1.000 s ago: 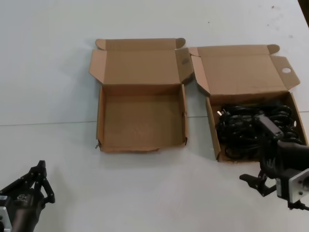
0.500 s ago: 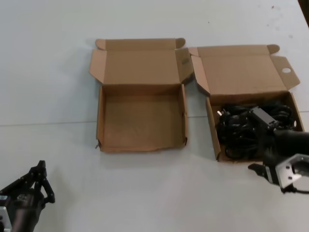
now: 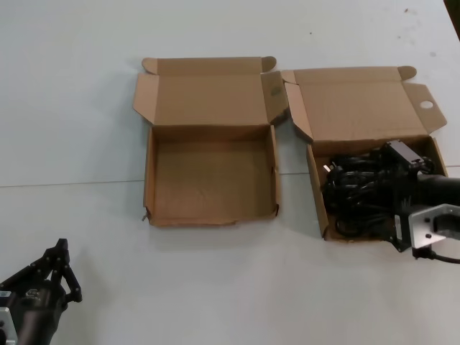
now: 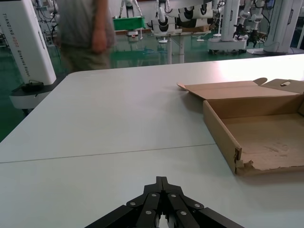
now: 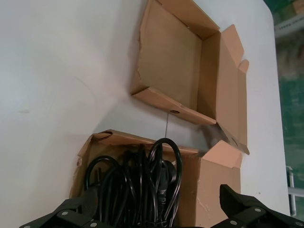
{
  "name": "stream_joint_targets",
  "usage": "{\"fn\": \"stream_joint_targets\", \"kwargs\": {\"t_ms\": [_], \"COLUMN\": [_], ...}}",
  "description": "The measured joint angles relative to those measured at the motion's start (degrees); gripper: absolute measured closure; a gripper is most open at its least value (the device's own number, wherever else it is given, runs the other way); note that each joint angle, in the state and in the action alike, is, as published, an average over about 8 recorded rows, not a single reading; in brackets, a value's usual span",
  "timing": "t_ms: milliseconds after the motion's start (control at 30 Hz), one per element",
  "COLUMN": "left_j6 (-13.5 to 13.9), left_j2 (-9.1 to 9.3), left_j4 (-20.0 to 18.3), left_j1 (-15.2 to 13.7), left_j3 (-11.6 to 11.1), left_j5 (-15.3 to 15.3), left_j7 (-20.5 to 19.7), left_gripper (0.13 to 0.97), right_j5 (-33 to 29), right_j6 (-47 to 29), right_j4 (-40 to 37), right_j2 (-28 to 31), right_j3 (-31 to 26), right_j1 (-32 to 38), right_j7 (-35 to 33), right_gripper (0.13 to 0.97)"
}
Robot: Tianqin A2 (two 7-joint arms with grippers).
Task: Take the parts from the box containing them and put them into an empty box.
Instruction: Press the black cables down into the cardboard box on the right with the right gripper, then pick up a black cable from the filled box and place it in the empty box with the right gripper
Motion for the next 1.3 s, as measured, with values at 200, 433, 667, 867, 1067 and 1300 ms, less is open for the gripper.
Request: {"fn": "stream_joint_targets", "kwargs": {"t_ms": [200,433,667,867,1067,1300], "left_j6": [0.00,0.00,0.00,0.00,0.00,0.00], "left_j2": [0.00,0.00,0.00,0.00,0.00,0.00], "left_j4": [0.00,0.00,0.00,0.00,0.00,0.00], "left_j1": [0.00,0.00,0.00,0.00,0.00,0.00], "left_j3": [0.00,0.00,0.00,0.00,0.00,0.00], "left_j5": [0.00,0.00,0.00,0.00,-0.01,-0.01], "left_j7": [0.00,0.00,0.00,0.01,0.02,0.02], "left_gripper": [0.941,0.941,0.941,0.941,0.941,0.941], "right_j5": [0.08,1.17,2.71,4.51,6.99,9.60], "right_j6": [0.86,2.84,4.91,6.85,9.31,11.52], "right_j4": [-1.72,-4.92,-8.20,-11.38,-14.95,-17.16], "right_j2": [-1.26,-2.16,-2.43,-2.40,-2.19,-1.25], "right_j3": [1.01,1.30,0.82,-0.09,-1.37,-3.13], "right_j1": [0.30,1.29,2.47,3.48,4.47,5.29], "right_j7": [0.00,0.00,0.00,0.00,0.00,0.00], "right_gripper": [0.196,0.308,0.445,0.568,0.722,0.773]}}
